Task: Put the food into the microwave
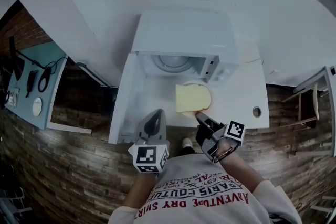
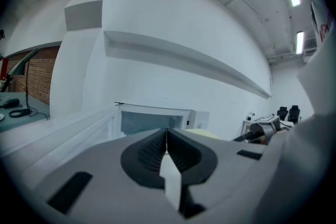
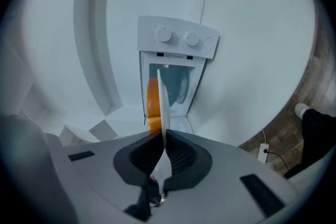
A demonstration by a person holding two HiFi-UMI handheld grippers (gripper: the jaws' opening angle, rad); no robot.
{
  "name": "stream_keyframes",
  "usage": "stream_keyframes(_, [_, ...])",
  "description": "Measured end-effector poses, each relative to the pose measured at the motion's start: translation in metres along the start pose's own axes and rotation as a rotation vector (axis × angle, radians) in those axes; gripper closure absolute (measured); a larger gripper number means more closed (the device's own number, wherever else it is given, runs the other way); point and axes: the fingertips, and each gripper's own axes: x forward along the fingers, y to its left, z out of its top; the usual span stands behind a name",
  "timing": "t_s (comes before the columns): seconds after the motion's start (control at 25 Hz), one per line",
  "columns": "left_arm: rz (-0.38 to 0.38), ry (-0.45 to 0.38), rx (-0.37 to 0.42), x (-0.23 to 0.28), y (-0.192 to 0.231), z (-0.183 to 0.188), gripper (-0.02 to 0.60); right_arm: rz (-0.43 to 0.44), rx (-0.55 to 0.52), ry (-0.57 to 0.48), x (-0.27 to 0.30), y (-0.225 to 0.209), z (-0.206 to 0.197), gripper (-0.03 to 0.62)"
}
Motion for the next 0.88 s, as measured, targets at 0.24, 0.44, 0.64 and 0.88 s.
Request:
stream_keyframes(0.24, [0.062, 0.000, -0.022, 0.052, 0.006, 0.012, 0.574, -0.003, 0.015, 0.069, 0.028, -0.002, 0.041, 0.572])
stream_keyframes(0.44, [0.074, 0.038, -0.030, 0.076, 0.011, 0.008, 0.574, 0.006, 0.061, 0.042, 0.049, -0.013, 0.061, 0.571])
stream_keyframes(0.64, [0.066, 0.058, -0.029, 0.098, 0.025, 0.008, 0.574, -0.028, 0.104, 0.039, 0.068, -0.029, 0.060, 0.571])
stream_keyframes(0.88, [0.031, 0.096, -0.013, 0.125, 0.049, 0.004, 0.574, -0.020, 0.077, -0.025, 0.102, -0.029, 0.069, 0.571])
